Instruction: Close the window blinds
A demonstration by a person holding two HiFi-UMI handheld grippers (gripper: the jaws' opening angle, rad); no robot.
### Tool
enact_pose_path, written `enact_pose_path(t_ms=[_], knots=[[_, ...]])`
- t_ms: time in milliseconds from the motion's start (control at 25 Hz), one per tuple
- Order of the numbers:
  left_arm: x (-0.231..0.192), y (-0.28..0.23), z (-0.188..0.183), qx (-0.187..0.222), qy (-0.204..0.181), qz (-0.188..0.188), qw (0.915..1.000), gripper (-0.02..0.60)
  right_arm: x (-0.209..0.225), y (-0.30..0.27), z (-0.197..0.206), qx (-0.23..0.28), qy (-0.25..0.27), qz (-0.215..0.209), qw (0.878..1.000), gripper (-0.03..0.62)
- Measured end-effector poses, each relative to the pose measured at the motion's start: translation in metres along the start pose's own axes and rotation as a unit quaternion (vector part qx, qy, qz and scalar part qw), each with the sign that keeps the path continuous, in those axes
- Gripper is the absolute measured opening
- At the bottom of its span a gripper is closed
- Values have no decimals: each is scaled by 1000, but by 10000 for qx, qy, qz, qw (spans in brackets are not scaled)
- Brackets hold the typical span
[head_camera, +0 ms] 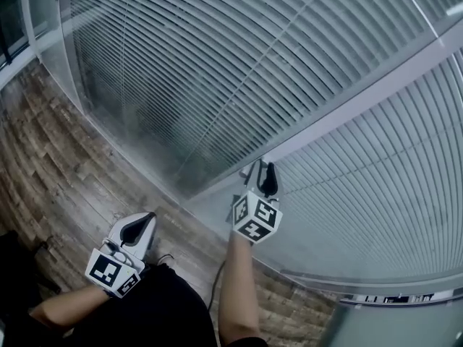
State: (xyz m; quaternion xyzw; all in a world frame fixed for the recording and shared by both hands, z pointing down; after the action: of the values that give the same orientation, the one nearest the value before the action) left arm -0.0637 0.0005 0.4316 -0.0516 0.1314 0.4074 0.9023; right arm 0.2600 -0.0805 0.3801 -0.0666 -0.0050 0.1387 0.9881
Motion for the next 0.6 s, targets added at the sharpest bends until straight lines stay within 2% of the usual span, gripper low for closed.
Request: enact_pose_path(t_ms=[240,320,400,480,600], knots=[[-3,-1,5,6,34,43,10000,2,2,-1,7,120,-519,-15,9986,130],[-5,-4,13,-6,23,39,10000,2,4,-6,17,116,-405,-81,9991,133],[-6,-4,17,-10,18,48,10000,2,3,-6,20,53,104,-104,9999,138],[-5,-1,12,-11,30,56,10000,2,-2,2,9,104,957,-7,9954,147],[-3,0,6,-28,44,57,10000,2,-11,13,-8,228,2348,116,9717,155]])
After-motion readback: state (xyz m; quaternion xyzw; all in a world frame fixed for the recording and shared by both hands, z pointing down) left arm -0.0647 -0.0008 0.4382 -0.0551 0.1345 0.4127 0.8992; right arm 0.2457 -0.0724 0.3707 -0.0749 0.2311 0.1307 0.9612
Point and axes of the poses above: the fingertips, and each gripper's own axes: y backward along the fingers, x to its right, z out of its underside, the point moved 9 cm from there along y, backward along the fingers, and after that the axes turned 3 degrees about -y, right-handed, at the moved point
